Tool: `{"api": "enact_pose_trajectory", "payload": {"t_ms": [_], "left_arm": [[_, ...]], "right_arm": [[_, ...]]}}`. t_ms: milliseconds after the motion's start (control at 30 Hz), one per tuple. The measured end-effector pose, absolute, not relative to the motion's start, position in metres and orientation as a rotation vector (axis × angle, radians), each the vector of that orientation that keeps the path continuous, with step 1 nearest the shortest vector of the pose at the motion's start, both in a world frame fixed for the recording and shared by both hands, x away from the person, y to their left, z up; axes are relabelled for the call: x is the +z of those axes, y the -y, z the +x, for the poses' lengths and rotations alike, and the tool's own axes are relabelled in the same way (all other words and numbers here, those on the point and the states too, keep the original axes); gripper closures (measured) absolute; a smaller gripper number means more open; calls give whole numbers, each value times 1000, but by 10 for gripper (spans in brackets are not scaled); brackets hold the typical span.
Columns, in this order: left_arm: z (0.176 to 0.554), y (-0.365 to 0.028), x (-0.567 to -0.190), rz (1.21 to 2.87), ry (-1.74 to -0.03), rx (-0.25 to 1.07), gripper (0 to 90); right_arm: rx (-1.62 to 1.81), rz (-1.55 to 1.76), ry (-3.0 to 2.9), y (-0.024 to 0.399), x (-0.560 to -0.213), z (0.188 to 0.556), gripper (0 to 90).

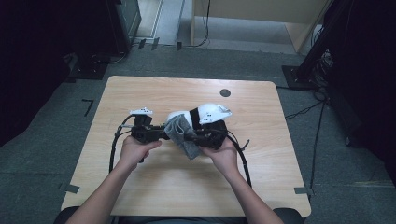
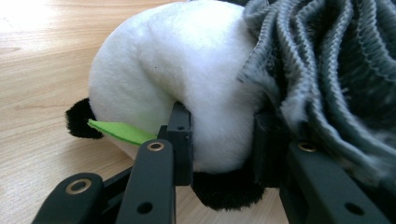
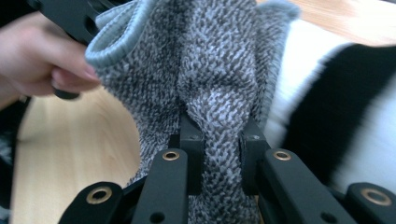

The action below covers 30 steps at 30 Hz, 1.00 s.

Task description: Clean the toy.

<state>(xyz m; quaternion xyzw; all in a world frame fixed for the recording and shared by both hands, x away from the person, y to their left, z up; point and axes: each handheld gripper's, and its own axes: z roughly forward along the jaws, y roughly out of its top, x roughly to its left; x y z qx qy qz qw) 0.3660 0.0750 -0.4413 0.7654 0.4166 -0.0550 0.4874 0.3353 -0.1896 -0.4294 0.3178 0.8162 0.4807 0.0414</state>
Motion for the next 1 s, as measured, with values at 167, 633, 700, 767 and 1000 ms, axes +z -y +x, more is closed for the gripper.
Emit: {"api": "enact_pose_trajectory", "payload": {"t_ms": [167,633,700,767,1000], "left_arm": [[366,-77,-441,1857,-1009,-149,662],[367,-76,-441,1845,-1005,-153,663],[367,-76,-441,1845,-1005,-152,663],[367,-77,-441,1844,-1005,-150,663],[367,-77,-440,1835,-999,-143,664]], "right_arm": [[1431,1021,-2482,215,-426,339,782],[1402,1029,-2437,270,-417,346,784],[1403,1034,-2424,275,-420,348,783],[1398,1042,-2412,279,-421,349,780],[1339,1138,-2348,302,-426,354,774]]}}
